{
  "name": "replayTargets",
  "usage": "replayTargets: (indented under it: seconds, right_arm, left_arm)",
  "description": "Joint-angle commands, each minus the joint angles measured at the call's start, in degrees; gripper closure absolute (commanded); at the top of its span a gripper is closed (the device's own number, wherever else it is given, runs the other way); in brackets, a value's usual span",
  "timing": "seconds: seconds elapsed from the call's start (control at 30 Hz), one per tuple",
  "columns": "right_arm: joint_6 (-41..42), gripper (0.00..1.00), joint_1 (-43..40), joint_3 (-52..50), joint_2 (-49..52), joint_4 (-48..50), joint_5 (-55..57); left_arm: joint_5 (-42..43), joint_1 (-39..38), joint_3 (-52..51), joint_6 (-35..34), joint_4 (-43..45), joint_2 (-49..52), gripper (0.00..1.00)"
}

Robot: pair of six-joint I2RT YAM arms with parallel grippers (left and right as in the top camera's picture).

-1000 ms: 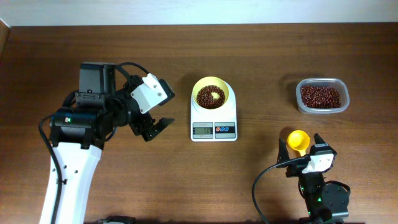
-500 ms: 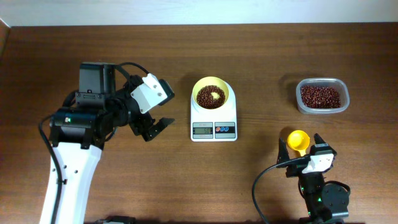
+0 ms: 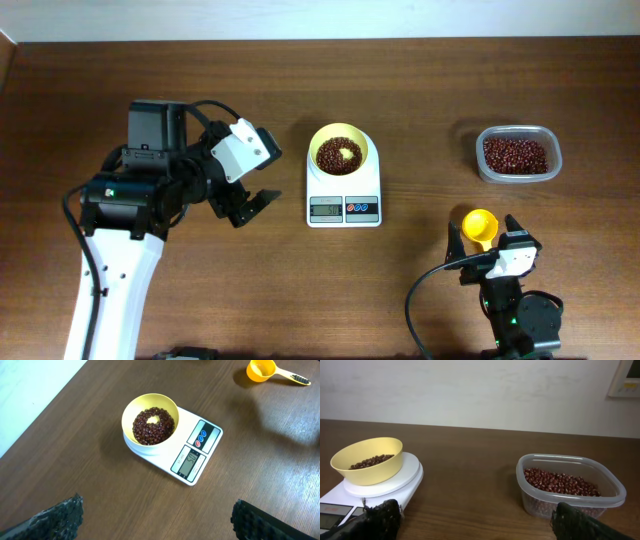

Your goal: Scoop item into bowl and weigh 50g on scale

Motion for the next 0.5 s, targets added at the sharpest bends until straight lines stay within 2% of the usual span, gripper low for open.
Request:
replayTargets:
  seconds: [0.0,0.1,0.17,0.33,0.4,0.47]
  right_arm:
    - [-0.17,0.01,-0.42,-0.68,-0.59,0.24,0.92]
    - [-0.17,0.01,-0.42,-0.68,-0.59,0.24,0.92]
    - [-0.17,0.01,-0.42,-0.68,-0.59,0.26,0.92]
    - [-0.17,0.01,-0.42,-0.68,-0.59,0.24,0.92]
    - [-0.17,0.01,-0.42,-0.68,-0.59,0.26,0.92]
    - [-0.17,0.01,-0.42,-0.68,-0.59,0.24,0.92]
  left_arm:
    - [-0.2,-0.24,0.74,-0.59,-1.66,-1.84,0.01]
    - [8.66,-0.9,-0.42,-0.59,-1.81,-5.99,0.01]
    - [8.57,-0.87,-3.34,-1.03,-0.11,-9.68,0.01]
    - [3.43,-0.87,-24.98,-20.11,19.5,-29.2,0.01]
    - [-2.4,-0.83,-34.93,-31.98,25.97,-39.01,0.01]
    - [-4.24,-0.59,-42.77,-36.24,30.53,-46.82,0.01]
